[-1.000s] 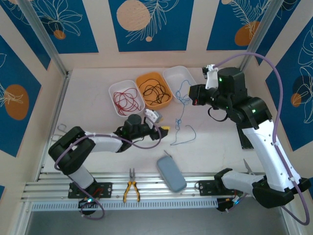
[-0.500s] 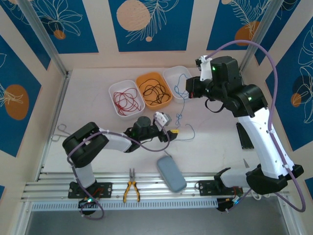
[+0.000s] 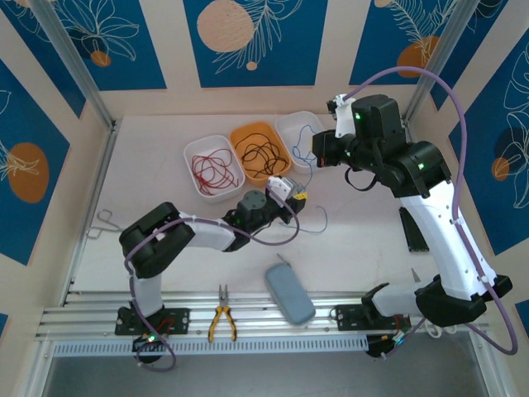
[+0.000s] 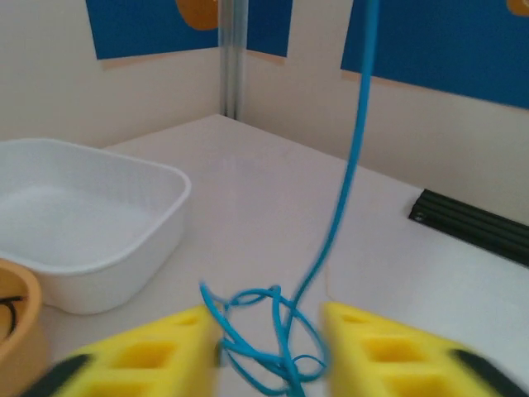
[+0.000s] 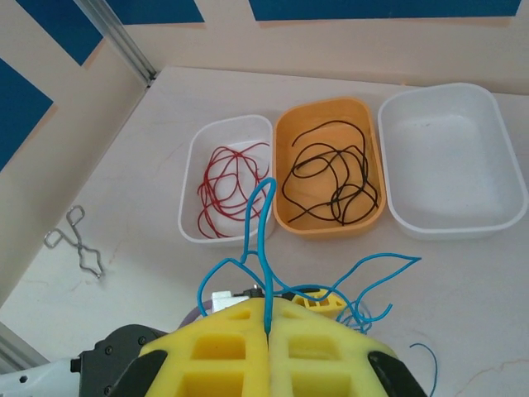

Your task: Untangle the cables

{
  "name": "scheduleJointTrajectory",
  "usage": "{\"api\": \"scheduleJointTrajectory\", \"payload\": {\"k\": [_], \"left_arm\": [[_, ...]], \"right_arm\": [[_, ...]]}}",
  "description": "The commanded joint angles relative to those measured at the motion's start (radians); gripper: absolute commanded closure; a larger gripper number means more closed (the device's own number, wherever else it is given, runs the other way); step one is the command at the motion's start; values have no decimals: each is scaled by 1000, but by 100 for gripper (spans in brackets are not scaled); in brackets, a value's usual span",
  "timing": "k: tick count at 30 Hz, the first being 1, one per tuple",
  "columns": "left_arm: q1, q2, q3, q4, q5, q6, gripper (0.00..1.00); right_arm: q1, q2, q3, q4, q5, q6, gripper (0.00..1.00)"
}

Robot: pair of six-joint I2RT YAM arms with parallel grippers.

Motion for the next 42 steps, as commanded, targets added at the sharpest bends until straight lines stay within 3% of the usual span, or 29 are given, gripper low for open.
{"api": "scheduleJointTrajectory", "payload": {"k": [1,3,13,20,28,32,34,42], "left_arm": [[2,20,19,6,-62,-11,87],[5,11,13,-10,-91,-13,100],[69,-103,-118,-70,-254,-48,100],[142,-200,-209,-110,-311,-64,100],[179,-262,-261,-147,-353,-72,100],[183,-277,-296,-125,-323,-66,97],[183,-280,-311,-115,-288,-56,84],[188,-295,-338,-177,-317,-78,80]], "right_arm": [[5,-17,21,-27,35,-30,100],[3,-29,15,-38,57,-37,100],[-25,-103,-17,-160,356,-41,100],[-108,-146,-64,-245,502,-33,100],[-300,-224,-149,-216,461,-42,100],[-381,-263,-204,-175,410,-27,100],[-403,-278,-233,-149,355,-21,100],[-410,-258,-248,-101,229,-12,100]]}}
